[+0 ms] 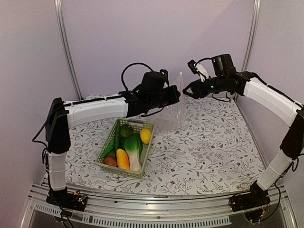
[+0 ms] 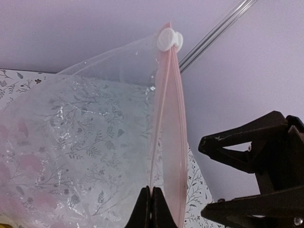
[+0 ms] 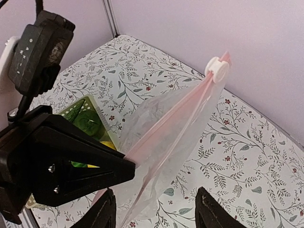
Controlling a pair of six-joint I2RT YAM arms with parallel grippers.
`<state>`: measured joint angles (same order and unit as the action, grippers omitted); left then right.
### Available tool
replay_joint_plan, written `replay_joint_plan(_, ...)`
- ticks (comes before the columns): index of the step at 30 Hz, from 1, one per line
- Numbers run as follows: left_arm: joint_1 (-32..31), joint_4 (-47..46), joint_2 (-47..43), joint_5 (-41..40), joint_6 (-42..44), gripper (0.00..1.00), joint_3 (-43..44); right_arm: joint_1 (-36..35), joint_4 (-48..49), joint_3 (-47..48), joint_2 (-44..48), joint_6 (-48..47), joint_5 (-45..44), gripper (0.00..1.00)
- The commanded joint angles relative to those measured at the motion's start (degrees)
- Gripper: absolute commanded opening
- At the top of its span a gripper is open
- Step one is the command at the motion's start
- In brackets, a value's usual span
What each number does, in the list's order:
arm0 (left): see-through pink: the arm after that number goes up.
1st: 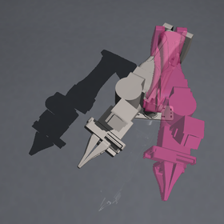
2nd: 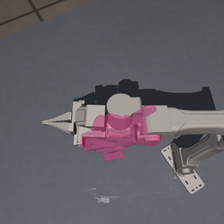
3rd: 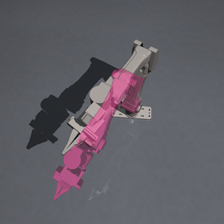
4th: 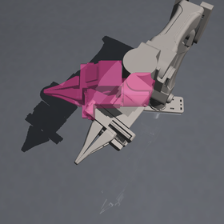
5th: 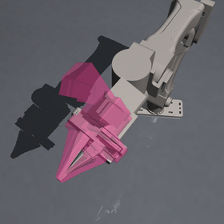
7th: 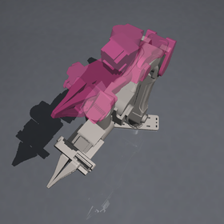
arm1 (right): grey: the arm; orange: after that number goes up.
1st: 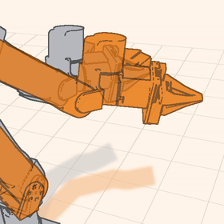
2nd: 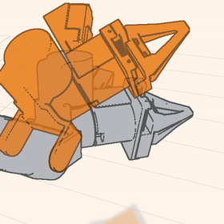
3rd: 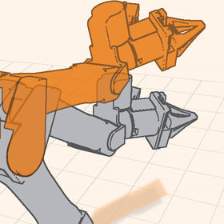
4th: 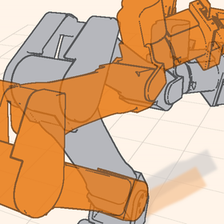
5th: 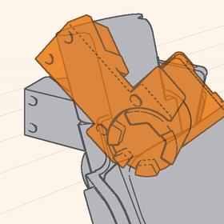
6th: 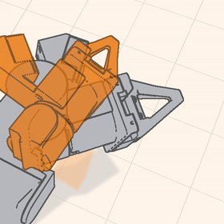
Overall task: Place the food in the zip-top bag and seal the zipper
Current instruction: Open the zipper food storage bag at the center of the board.
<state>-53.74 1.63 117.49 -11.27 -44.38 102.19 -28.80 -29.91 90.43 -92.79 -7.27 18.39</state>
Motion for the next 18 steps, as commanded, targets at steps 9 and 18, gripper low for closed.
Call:
replay_joint_plan(9, -1.39, 1.32, -0.43, -2.12, 2.55, 0.00, 1.94, 0.14, 0.29, 0.73, -4.80, 6.39, -2.90, 0.49)
replay_joint_plan(18, -1.80, 1.93, 0.19, -1.98, 3.55, 0.00, 3.01, 0.33, 0.59, 1.74, -7.33, 9.93, -4.70, 0.34)
